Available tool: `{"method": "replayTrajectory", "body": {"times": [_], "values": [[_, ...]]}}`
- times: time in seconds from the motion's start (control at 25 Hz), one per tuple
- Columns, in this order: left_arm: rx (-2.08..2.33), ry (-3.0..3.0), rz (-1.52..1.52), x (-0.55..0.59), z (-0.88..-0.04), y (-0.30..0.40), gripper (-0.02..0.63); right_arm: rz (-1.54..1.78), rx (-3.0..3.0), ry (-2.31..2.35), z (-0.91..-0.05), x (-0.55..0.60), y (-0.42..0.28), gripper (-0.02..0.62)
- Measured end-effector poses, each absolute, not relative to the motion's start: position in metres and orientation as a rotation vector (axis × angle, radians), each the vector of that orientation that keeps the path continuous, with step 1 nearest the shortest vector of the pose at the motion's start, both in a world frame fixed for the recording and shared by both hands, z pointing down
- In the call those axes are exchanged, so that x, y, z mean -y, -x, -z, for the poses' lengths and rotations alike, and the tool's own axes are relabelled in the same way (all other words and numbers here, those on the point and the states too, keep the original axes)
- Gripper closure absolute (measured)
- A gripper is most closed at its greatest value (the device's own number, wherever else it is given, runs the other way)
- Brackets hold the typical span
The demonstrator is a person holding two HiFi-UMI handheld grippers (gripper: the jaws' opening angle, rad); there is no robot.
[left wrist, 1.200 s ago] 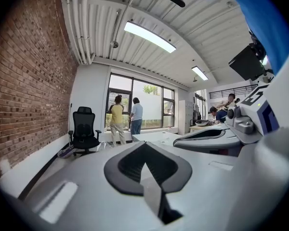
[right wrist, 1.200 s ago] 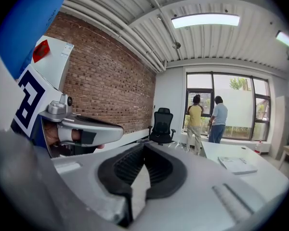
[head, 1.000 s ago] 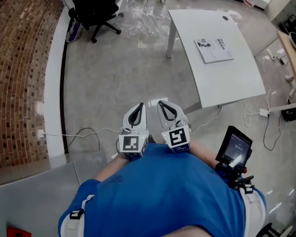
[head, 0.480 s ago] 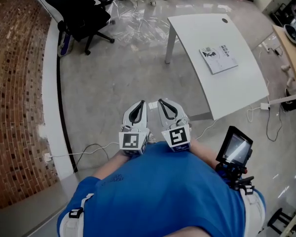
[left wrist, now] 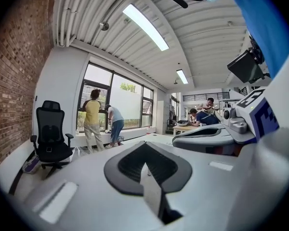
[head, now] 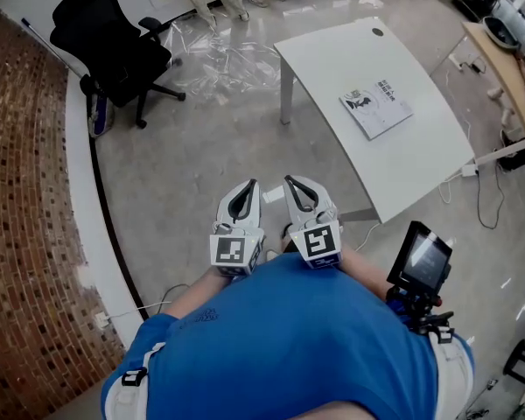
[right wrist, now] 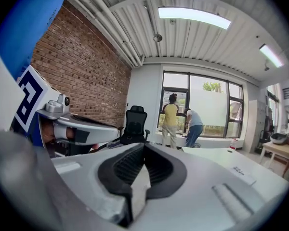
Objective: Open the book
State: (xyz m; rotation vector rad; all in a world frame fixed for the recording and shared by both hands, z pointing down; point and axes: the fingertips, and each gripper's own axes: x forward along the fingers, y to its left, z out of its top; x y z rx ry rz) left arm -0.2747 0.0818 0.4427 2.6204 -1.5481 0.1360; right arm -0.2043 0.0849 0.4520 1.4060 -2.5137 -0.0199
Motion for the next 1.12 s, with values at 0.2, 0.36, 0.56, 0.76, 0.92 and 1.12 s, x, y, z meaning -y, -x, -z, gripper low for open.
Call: {"method": "replayTrajectory", "body": {"times": [0.2, 0.36, 0.56, 0.76, 0.92, 1.12], "values": [[1.464, -2.681, -0.194, -0.022, -0.44, 0.249, 0.6, -0.01, 2.486, -1.486, -0.454, -0.03, 0.178, 0.592], [1.397, -2.746, -0.236, 0.035, -0.434, 0.221, 0.6, -0.035, 2.431, -1.573, -0.455, 0.015, 0.145, 0.592], [1.319, -2.808, -0.25, 0.092, -0.435, 0.164, 0.6, -0.075, 2.372, -1.72, -0.459, 0.062, 0.08, 0.592], [1.131, -2.897, -0.27, 0.122, -0.448, 0.113, 0.6, -0.158, 2.247, -1.893, -0.471, 0.073, 0.028, 0.592], [0.954, -2.957, -0.301, 0.14, -0.458, 0.07, 0.6, -0.219, 2.132, -2.03, -0.483, 0.077, -0.006, 0.592], [0.749, -3.018, -0.331, 0.159, -0.456, 0.021, 0.6, -0.297, 1.993, -2.158, -0.479, 0.086, -0.047, 0.592]]}}
